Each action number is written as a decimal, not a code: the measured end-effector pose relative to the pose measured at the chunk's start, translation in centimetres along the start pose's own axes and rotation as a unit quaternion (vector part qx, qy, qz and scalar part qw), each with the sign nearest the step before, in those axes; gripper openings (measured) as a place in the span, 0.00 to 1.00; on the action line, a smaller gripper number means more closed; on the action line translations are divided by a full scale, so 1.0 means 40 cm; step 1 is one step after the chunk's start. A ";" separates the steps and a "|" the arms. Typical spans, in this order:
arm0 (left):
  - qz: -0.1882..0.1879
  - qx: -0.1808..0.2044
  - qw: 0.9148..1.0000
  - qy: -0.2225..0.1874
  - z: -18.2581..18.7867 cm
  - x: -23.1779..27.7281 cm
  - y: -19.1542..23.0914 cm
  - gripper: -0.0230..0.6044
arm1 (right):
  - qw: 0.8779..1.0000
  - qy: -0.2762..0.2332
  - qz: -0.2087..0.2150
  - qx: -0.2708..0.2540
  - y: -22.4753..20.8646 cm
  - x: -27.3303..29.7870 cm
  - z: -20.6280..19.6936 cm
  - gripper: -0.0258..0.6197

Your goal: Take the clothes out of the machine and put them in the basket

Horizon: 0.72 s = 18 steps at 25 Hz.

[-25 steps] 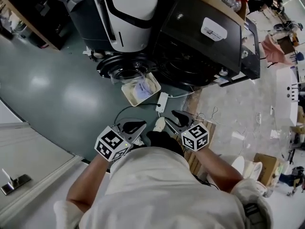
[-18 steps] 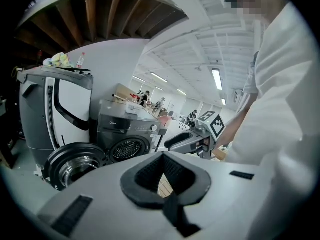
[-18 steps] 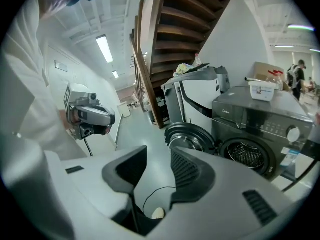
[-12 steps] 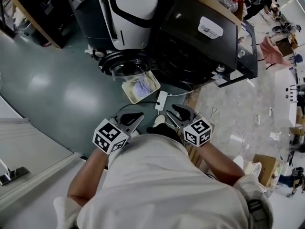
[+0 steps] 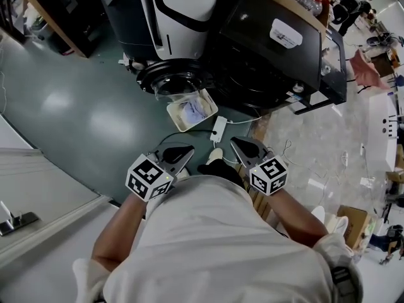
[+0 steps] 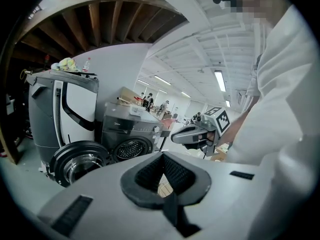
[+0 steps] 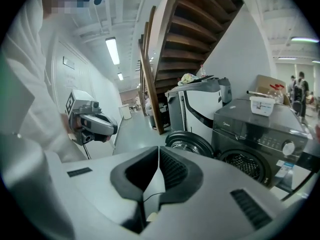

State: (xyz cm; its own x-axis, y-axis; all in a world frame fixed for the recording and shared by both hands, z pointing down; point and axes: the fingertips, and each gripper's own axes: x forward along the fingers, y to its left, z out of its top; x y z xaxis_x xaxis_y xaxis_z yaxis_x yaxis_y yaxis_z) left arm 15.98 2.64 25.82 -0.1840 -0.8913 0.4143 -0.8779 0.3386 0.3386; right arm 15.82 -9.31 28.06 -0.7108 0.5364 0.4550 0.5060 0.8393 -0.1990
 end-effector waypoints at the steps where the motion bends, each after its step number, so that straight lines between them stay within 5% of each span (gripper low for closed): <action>1: -0.001 0.000 1.000 -0.001 0.000 -0.003 -0.002 0.03 | 1.000 0.000 0.001 -0.002 0.007 -0.001 0.003 0.06; 8: -0.003 0.001 1.000 0.003 -0.010 -0.032 -0.015 0.03 | 1.000 -0.003 0.008 0.000 0.042 -0.007 -0.005 0.05; 18: 0.016 -0.054 0.998 -0.020 -0.035 -0.093 0.009 0.03 | 1.000 0.011 0.025 -0.010 0.074 0.003 -0.009 0.05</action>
State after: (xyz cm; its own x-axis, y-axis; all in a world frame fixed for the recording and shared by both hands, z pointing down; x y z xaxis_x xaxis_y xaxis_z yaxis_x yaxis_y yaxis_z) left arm 16.96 6.49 25.58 -0.2311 -0.8898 0.3936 -0.8185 0.3965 0.4157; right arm 17.39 -6.79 27.85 -0.6734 0.5752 0.4644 0.5498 0.8096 -0.2055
